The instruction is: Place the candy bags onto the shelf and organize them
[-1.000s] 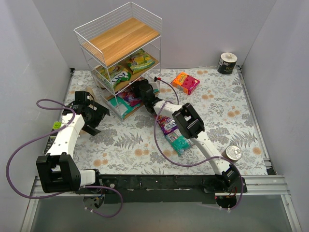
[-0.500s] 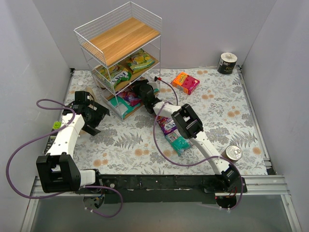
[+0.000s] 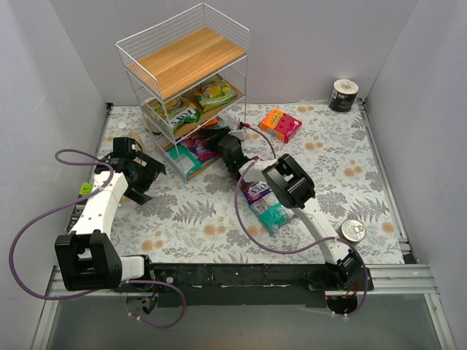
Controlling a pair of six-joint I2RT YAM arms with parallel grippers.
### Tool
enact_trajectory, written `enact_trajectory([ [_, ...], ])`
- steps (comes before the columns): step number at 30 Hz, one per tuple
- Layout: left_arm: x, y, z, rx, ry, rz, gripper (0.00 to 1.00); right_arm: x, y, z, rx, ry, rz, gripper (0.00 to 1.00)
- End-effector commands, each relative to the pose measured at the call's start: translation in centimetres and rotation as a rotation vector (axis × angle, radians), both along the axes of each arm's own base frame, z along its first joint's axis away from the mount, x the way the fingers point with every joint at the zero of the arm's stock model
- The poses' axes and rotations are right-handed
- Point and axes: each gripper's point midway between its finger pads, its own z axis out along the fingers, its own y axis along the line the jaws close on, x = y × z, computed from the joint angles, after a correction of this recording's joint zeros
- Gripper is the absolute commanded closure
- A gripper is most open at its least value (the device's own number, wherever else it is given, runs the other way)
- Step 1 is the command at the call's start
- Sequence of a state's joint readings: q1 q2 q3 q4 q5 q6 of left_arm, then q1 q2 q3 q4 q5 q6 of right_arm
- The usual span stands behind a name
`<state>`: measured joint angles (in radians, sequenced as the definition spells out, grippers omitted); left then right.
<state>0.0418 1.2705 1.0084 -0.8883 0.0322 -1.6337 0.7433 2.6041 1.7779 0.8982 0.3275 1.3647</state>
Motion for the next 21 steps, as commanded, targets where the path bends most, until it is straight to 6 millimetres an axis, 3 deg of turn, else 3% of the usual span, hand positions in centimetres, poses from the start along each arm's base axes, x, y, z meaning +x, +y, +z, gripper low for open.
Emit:
enact_trajectory([
  [1,0.1,0.1,0.6,0.016,-0.03,-0.015,0.02,1.6,-3.8,6.6,0.072,-0.109,-0.115,0.99],
  [8,-0.1,-0.1,0.9,0.011,-0.045,-0.024,0.02,0.4,-4.4,9.5,0.073,-0.158,-0.124,0.99],
  [12,-0.3,-0.1,0.8,0.013,-0.042,-0.029,0.02,0.2,-3.7,9.1,0.046,-0.135,-0.103,0.99],
  [15,-0.3,-0.1,0.8,0.013,-0.043,-0.03,0.02,0.3,-3.0,8.7,0.033,-0.103,-0.091,0.64],
  [16,-0.3,0.0,0.7,0.016,-0.042,-0.027,0.02,0.3,-2.9,8.7,0.028,-0.094,-0.09,0.44],
  [19,-0.2,0.0,0.7,0.021,-0.041,-0.028,0.02,0.3,-2.6,8.2,-0.015,-0.069,-0.1,0.18],
  [20,-0.2,0.1,0.7,0.022,-0.043,-0.026,0.02,0.4,-2.5,8.6,-0.02,-0.061,-0.105,0.13],
  [21,-0.2,0.1,0.7,0.023,-0.043,-0.025,0.02,0.6,-2.6,7.7,-0.053,-0.029,-0.111,0.12],
])
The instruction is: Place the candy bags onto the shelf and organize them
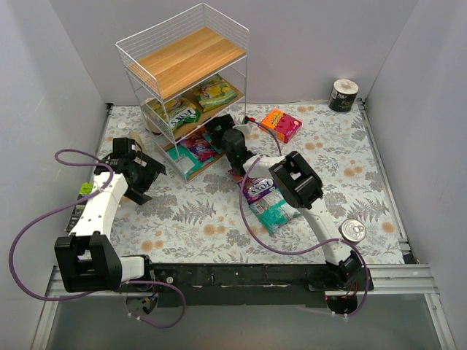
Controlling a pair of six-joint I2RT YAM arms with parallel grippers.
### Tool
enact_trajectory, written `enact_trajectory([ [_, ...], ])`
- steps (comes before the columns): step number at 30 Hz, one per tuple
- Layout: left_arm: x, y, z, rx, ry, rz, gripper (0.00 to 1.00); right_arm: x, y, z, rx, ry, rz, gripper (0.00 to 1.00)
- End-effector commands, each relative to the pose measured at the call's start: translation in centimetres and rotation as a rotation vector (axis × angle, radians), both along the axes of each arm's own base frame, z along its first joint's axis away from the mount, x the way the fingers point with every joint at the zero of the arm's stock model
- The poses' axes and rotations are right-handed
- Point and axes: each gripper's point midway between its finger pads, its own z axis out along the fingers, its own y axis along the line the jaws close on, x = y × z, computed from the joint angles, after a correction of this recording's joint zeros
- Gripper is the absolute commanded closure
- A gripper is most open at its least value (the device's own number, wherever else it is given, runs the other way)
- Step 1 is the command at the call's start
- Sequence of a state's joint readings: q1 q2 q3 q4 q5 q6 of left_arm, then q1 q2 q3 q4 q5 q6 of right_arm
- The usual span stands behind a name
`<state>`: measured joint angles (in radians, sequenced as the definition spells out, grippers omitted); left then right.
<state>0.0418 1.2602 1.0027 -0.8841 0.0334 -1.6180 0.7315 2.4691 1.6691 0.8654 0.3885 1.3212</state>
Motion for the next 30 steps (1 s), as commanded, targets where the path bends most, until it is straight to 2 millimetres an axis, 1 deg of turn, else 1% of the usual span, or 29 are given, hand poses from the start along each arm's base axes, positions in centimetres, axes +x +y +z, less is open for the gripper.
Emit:
enact_trajectory([
  [1,0.0,0.1,0.6,0.017,-0.034,-0.01,0.02,0.6,0.1,4.4,-0.02,-0.009,-0.039,0.11],
  [2,0.0,0.1,0.5,0.018,-0.031,-0.01,0.02,0.8,0.1,4.0,-0.028,0.004,-0.048,0.1],
  [4,0.0,0.2,0.5,0.019,-0.031,-0.008,0.02,1.0,0.2,4.1,-0.021,-0.001,-0.055,0.1],
  [5,0.0,0.2,0.4,0.021,-0.029,-0.006,0.02,1.4,0.3,3.3,-0.025,0.011,-0.054,0.09],
  [7,-0.1,0.3,0.3,0.025,-0.026,-0.006,0.02,2.1,0.8,3.4,-0.029,0.032,-0.055,0.09],
  [8,0.0,0.3,0.4,0.025,-0.027,-0.004,0.02,2.4,1.0,1.8,-0.057,0.063,-0.061,0.09],
  [9,0.0,0.3,0.3,0.024,-0.024,-0.005,0.02,2.6,1.1,0.9,-0.082,0.084,-0.061,0.09],
  [10,0.0,0.3,0.3,0.024,-0.021,-0.005,0.02,3.2,1.5,2.2,-0.048,0.088,-0.065,0.09],
  [11,0.0,0.3,0.3,0.024,-0.02,-0.005,0.02,3.6,1.8,0.2,-0.075,0.122,-0.06,0.09],
  [12,0.0,0.3,0.3,0.026,-0.02,-0.006,0.02,3.6,1.8,-1.2,-0.112,0.179,-0.056,0.09],
  [13,0.0,0.8,0.2,0.051,-0.018,0.006,0.02,3.8,2.1,-1.0,-0.091,0.201,-0.06,0.08],
  [14,0.0,0.8,0.3,0.053,-0.02,0.009,0.02,3.7,1.7,-2.6,-0.128,0.25,-0.071,0.09],
  [15,0.1,0.9,0.2,0.056,-0.018,0.009,0.02,3.6,1.4,-3.0,-0.136,0.277,-0.086,0.09],
  [16,0.1,1.0,0.2,0.06,-0.018,0.012,0.02,3.4,1.1,-4.1,-0.145,0.308,-0.099,0.09],
  [18,0.1,1.0,0.3,0.062,-0.019,0.012,0.02,3.0,0.5,-4.8,-0.15,0.342,-0.114,0.09],
  [19,0.1,1.0,0.2,0.064,-0.016,0.011,0.02,2.6,0.0,-6.3,-0.165,0.353,-0.12,0.1],
  [20,0.1,1.0,0.1,0.064,-0.015,0.011,0.02,2.6,0.0,-5.9,-0.141,0.348,-0.123,0.11],
  [21,0.2,1.0,0.1,0.062,-0.016,0.01,0.02,2.6,0.0,-6.1,-0.144,0.349,-0.124,0.12],
  [22,0.2,1.0,0.0,0.06,-0.012,0.009,0.02,2.7,-0.1,-6.2,-0.148,0.343,-0.121,0.17],
  [24,0.2,0.9,-0.1,0.058,-0.01,0.008,0.02,2.8,0.1,-6.5,-0.145,0.341,-0.114,0.24],
  [25,0.2,1.0,-0.2,0.059,-0.007,0.009,0.02,2.7,0.2,-7.1,-0.149,0.347,-0.109,0.34],
  [27,0.1,1.0,-0.2,0.061,-0.009,0.009,0.02,2.8,0.2,-7.1,-0.143,0.337,-0.108,0.44],
  [29,0.1,1.0,-0.2,0.063,-0.009,0.009,0.02,2.7,0.2,-7.2,-0.134,0.32,-0.104,0.68],
  [30,0.1,1.0,-0.1,0.065,-0.01,0.008,0.02,2.7,0.1,-7.3,-0.135,0.317,-0.108,0.84],
])
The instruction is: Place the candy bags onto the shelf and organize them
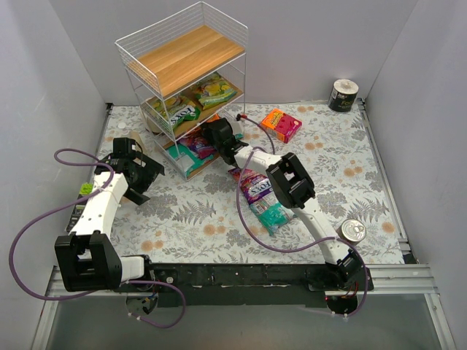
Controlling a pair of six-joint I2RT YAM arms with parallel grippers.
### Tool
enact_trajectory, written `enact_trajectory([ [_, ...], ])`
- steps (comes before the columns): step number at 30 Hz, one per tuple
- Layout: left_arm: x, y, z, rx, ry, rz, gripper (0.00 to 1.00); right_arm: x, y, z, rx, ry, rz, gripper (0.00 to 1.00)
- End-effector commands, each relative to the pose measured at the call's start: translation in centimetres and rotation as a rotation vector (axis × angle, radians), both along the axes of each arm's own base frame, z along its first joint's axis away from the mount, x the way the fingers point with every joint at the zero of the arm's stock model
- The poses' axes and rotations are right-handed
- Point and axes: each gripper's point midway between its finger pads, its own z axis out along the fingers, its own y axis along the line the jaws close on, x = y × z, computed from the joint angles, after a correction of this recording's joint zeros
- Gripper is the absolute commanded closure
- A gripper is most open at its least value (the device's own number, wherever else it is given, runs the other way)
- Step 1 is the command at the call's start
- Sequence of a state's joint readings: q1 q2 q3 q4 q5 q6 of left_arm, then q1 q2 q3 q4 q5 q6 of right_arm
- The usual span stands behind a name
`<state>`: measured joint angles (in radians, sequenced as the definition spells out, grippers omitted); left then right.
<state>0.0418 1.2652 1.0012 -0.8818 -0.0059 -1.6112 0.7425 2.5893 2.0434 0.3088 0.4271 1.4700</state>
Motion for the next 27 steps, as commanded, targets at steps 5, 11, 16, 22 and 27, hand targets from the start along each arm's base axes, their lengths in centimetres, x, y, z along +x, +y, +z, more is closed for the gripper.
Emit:
enact_trajectory([
  [5,0.0,0.3,0.0,0.022,-0.013,-0.005,0.02,0.4,-2.4,-1.4,-0.031,-0.048,-0.048,0.99],
  [11,0.1,0.2,0.3,0.024,-0.025,-0.011,0.02,-0.2,-2.9,2.1,-0.016,-0.16,-0.028,0.99],
  [16,0.1,0.2,0.5,0.025,-0.034,-0.016,0.02,-1.2,-3.2,4.9,0.005,-0.239,0.006,0.99],
  [22,-0.1,0.2,0.8,0.025,-0.043,-0.021,0.02,-2.5,-4.0,8.1,0.055,-0.274,0.017,0.99],
  [27,-0.3,0.0,0.9,0.018,-0.051,-0.032,0.02,-4.1,-5.2,9.1,0.067,-0.234,0.015,0.99],
])
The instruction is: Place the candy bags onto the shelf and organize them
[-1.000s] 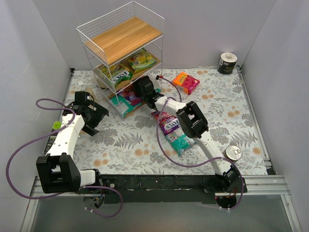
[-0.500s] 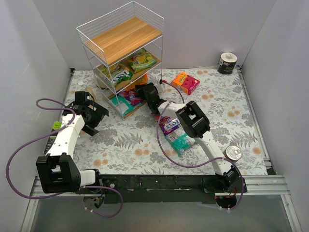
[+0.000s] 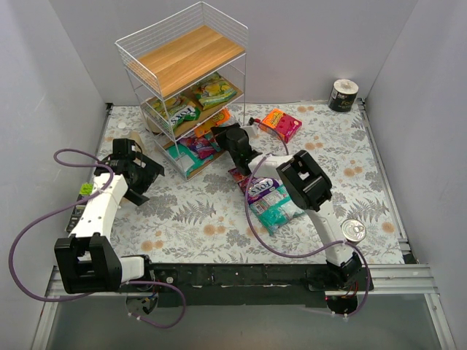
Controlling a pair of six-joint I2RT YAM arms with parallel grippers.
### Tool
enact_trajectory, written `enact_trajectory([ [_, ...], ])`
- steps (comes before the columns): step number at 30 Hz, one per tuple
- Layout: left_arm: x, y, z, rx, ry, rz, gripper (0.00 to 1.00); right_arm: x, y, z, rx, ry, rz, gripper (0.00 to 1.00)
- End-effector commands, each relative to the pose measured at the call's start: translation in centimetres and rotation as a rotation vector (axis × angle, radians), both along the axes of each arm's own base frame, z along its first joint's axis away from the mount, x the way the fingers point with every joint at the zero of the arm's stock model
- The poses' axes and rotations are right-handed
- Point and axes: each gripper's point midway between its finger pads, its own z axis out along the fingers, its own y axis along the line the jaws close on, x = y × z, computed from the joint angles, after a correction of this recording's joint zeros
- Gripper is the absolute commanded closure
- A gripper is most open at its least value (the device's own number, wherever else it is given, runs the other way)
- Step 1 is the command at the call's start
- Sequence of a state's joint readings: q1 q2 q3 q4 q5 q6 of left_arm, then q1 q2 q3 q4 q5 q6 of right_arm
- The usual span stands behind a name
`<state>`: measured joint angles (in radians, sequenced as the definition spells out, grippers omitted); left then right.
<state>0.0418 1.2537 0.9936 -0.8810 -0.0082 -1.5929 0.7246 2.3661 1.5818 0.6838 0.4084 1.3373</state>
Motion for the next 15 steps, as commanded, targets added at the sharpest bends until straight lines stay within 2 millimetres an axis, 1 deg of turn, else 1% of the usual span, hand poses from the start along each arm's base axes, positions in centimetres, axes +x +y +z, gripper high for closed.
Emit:
enact_trajectory([
  [1,0.0,-0.1,0.8,0.008,-0.052,-0.015,0.02,-1.2,-1.0,6.8,0.095,-0.063,0.001,0.99],
  [2,-0.1,-0.2,0.8,0.002,-0.052,-0.018,0.02,-1.5,-1.2,6.7,0.104,-0.04,-0.001,0.99],
  [3,-0.1,-0.2,0.7,0.004,-0.052,-0.021,0.02,-2.0,-1.4,7.1,0.108,-0.028,0.005,0.99],
  [5,-0.1,-0.2,0.7,0.005,-0.058,-0.022,0.02,-2.9,-1.4,6.5,0.089,0.036,0.035,0.99],
  [6,0.0,-0.2,0.7,0.006,-0.064,-0.023,0.02,-3.9,-1.5,6.7,0.076,0.049,0.054,0.99],
  [8,-0.1,-0.2,0.5,0.007,-0.069,-0.025,0.02,-4.9,-2.0,6.6,0.054,0.085,0.064,0.99],
  [9,0.0,-0.7,0.8,-0.02,-0.081,-0.042,0.02,-5.7,-2.5,7.1,0.039,0.111,0.069,0.99],
  [10,0.0,-0.8,0.8,-0.021,-0.087,-0.043,0.02,-6.5,-3.1,6.0,0.02,0.147,0.061,0.99],
  [11,0.0,-0.8,0.8,-0.023,-0.09,-0.044,0.02,-7.1,-3.6,6.0,0.009,0.158,0.055,0.99],
  [12,-0.1,-0.9,0.6,-0.03,-0.094,-0.048,0.02,-7.9,-4.5,6.0,-0.015,0.196,0.047,0.99],
  [13,-0.1,-1.0,0.7,-0.033,-0.1,-0.05,0.02,-8.5,-5.1,5.3,-0.037,0.23,0.036,0.99],
  [14,-0.2,-1.1,0.6,-0.034,-0.1,-0.055,0.02,-8.9,-5.7,5.1,-0.061,0.23,0.03,0.99],
  [15,-0.3,-1.2,0.5,-0.037,-0.102,-0.058,0.02,-9.6,-6.5,5.7,-0.066,0.238,0.025,0.99],
])
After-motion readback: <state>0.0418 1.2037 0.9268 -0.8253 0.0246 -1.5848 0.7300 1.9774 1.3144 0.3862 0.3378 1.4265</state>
